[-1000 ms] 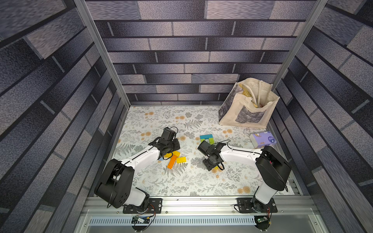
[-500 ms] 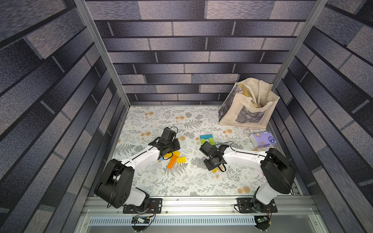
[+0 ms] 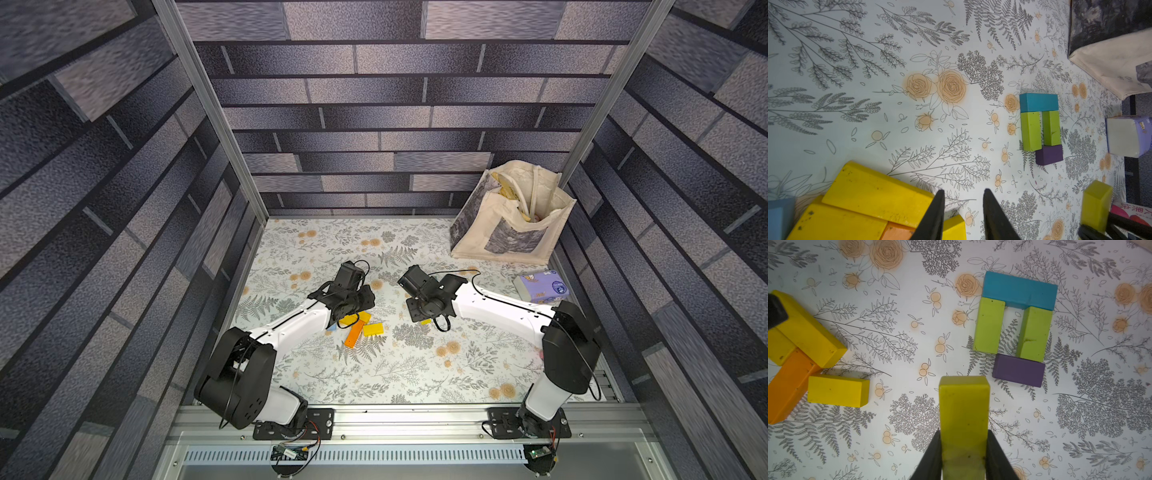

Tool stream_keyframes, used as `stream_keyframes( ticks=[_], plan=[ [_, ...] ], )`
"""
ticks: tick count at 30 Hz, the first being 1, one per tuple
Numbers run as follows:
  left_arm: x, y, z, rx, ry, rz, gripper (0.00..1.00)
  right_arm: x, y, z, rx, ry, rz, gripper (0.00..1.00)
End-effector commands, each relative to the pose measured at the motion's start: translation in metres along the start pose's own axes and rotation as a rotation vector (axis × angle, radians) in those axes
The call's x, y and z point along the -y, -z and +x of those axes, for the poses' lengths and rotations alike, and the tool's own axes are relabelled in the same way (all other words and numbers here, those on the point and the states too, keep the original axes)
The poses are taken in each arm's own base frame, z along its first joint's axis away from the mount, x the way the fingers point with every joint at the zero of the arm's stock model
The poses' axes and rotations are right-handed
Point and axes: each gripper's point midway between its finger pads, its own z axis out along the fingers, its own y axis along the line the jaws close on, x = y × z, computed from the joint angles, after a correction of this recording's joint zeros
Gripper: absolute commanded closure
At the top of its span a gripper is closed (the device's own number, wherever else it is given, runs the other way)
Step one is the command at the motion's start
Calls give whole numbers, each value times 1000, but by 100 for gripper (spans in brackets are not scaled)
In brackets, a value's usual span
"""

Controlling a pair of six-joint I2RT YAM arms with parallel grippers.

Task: Assemble the letter p with building blocks
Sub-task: Place the building block at the center of the board.

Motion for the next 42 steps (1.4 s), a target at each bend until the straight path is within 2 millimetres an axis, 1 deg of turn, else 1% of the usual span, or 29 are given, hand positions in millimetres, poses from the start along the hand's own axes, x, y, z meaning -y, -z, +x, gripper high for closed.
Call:
stream_keyframes(
  ticks=[1, 3, 5, 9, 14, 17, 22, 24, 25, 26, 27, 30, 32, 34, 35, 37, 38, 40, 42],
  plan=[
    [9, 1, -4, 1, -29, 25, 66, 4, -7, 14, -59, -78, 44, 92],
    [9, -1, -1, -13, -28, 27, 66, 5, -12, 17, -67, -90, 55, 91],
    [14, -4, -4, -3, -34, 46, 66, 3, -18, 19, -73, -80, 47, 91],
    [16, -7, -3, -14, -36, 49, 66, 6, -31, 28, -108, -71, 73, 90],
    [17, -9, -5, -16, -39, 46, 65, 2, -49, 38, -150, -69, 81, 89],
    [17, -8, -6, -13, -36, 44, 65, 1, -54, 39, -151, -82, 73, 88],
    [15, -10, -5, -16, -35, 35, 65, 5, -61, 39, -167, -83, 93, 80],
    [16, -11, -5, -20, -35, 37, 64, 6, -62, 38, -170, -89, 92, 71],
    [16, -11, -5, -20, -35, 37, 64, 6, -62, 37, -169, -90, 90, 65],
    [16, -11, -4, -20, -36, 37, 64, 6, -60, 36, -166, -88, 88, 57],
    [16, -11, -3, -21, -37, 37, 63, 7, -58, 35, -162, -88, 88, 51],
    [17, -13, -1, -27, -39, 44, 63, 9, -46, 32, -141, -94, 81, 48],
    [22, -15, 1, -38, -45, 55, 64, 8, -31, 28, -117, -107, 54, 47],
    [30, -15, 5, -47, -59, 76, 65, 8, -12, 28, -96, -143, 8, 47],
    [37, -16, 8, -54, -73, 94, 67, 10, -1, 34, -86, -183, -23, 47],
    [49, -17, 16, -70, -105, 127, 69, 14, 11, 49, -78, -272, -81, 49],
    [56, -19, 22, -86, -124, 150, 72, 17, 10, 66, -99, -313, -103, 51],
    [65, -25, 34, -124, -156, 177, 78, 16, 8, 87, -135, -380, -152, 55],
    [71, -30, 44, -152, -177, 193, 86, 13, 3, 103, -180, -421, -183, 66]
  ],
)
